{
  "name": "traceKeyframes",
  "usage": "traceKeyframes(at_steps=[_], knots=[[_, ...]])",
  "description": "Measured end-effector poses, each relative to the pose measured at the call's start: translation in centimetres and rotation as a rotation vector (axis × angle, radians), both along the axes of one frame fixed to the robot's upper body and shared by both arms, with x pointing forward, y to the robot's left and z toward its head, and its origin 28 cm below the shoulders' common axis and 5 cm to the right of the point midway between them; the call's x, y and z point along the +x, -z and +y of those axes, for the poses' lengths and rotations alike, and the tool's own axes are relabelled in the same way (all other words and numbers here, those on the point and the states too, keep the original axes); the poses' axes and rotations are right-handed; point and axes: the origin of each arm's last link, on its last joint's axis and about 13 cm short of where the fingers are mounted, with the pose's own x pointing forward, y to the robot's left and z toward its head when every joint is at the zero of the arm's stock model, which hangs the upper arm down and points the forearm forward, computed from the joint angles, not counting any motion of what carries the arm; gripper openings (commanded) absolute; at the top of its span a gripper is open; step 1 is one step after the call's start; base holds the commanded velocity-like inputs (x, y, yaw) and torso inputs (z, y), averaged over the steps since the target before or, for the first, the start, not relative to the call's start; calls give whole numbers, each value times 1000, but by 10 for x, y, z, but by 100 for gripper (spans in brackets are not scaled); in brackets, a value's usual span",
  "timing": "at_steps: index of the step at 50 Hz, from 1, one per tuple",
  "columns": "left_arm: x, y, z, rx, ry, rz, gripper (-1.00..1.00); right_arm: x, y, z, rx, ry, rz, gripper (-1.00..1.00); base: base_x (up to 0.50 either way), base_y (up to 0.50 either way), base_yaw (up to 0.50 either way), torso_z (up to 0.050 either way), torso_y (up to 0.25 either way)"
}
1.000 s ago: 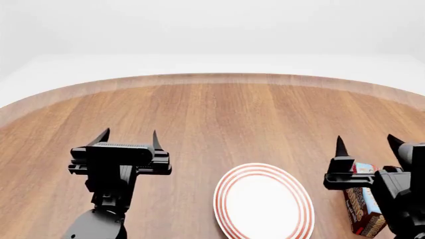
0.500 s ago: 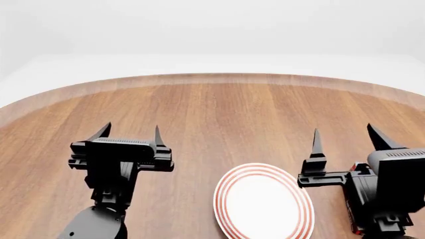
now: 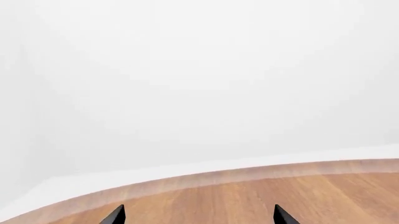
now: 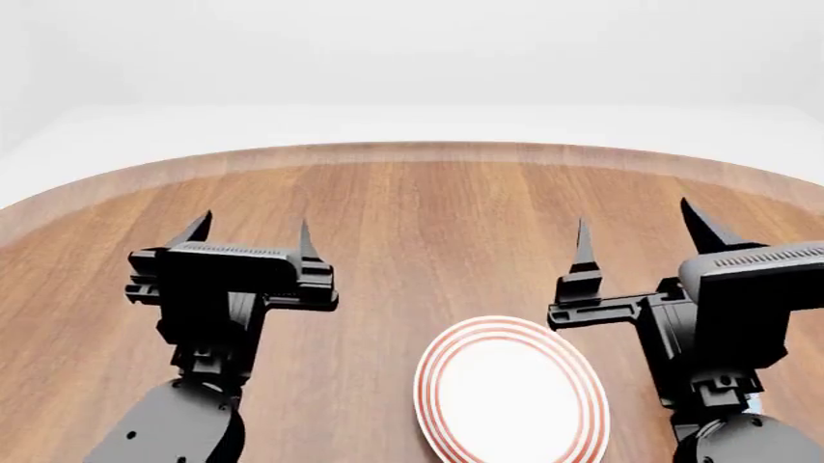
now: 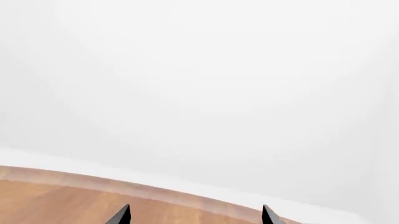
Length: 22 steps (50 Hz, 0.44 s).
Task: Put the chocolate pudding to the right of the plate.
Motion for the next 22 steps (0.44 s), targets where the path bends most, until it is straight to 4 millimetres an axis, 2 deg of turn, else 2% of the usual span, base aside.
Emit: traceKeyframes(at_steps=[22], knots=[[9,-37,-5,5,15,-108,100,14,-26,9,-18,-51,-73,100,0,0,0,0,0]])
